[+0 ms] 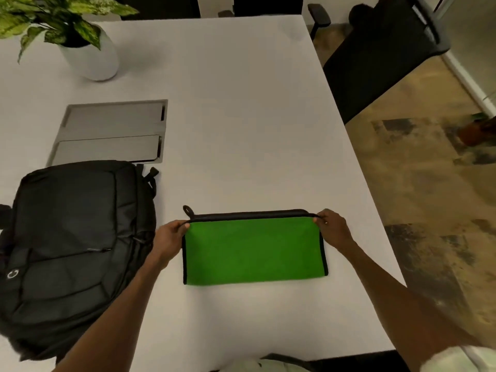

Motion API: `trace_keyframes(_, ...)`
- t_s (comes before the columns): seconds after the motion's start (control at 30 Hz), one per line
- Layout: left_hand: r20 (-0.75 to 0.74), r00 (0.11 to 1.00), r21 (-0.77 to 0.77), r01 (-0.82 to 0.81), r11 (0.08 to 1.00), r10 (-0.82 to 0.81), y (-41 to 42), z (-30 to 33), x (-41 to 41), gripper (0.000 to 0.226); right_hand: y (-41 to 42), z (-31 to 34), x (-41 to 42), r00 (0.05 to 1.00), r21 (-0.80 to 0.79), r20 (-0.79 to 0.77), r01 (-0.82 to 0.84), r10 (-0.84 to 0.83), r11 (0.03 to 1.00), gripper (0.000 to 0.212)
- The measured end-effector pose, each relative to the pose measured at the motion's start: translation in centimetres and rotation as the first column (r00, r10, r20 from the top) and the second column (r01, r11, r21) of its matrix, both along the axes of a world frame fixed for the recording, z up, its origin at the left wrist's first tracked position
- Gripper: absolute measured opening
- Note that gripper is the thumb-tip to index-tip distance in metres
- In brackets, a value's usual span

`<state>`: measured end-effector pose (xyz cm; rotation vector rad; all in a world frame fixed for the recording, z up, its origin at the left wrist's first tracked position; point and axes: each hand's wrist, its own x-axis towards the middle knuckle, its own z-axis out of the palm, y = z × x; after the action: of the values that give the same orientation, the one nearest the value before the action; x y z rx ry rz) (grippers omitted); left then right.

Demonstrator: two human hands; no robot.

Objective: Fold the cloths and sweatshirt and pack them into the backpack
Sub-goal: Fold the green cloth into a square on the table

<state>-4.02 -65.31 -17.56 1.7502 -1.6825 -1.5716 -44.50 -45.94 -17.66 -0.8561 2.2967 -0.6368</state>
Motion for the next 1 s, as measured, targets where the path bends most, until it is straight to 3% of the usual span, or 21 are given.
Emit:
trace_keyframes(0.13, 0.123, 0.992, -0.007, 0.024, 1.0, -0.023, -1.7, -2.9, -0.1, 0.022, -0.8, -1.1, -0.2, 0.999, 0.081, -0.033, -0.029, 0.032, 0.996, 0.013)
trace_keyframes(0.43, 0.367, 0.929, -0.112, 0.103, 0.988, -0.055, -2.5, -3.1, -3.1, 0.029, -3.3, -2.4, -0.7, 0.976, 0.241, -0.171, -0.089, 0.133, 0.966, 0.024)
trace_keyframes(0.77, 0.453, 0.891, -0.135, 0.069, 0.988, 0.0, -2.1, -3.0, -4.2, 0.033, -3.5, -3.2, -0.1, 0.985, 0.238, -0.171, 0.023, 0.019, 0.971, 0.024)
trace_keyframes(0.83, 0.428, 0.902, -0.206, 0.046, 0.978, 0.048, -1.4, -2.5, -4.3, 0.032, -3.2, -2.9, 0.6, 0.983, 0.185, -0.182, 0.037, -0.002, 0.982, 0.027)
trace_keyframes(0.9, 0.421, 0.904, -0.34, 0.083, 0.937, 0.073, -0.1, -2.1, -4.5, 0.036, -2.6, -2.5, 1.7, 0.95, 0.16, -0.31, 0.004, 0.047, 0.987, 0.04)
trace_keyframes(1.0, 0.45, 0.89, -0.538, 0.33, 0.775, -0.067, 3.1, -2.2, -5.1, 0.045, -1.5, -2.3, 4.2, 0.824, 0.184, -0.507, -0.183, 0.253, 0.966, 0.059)
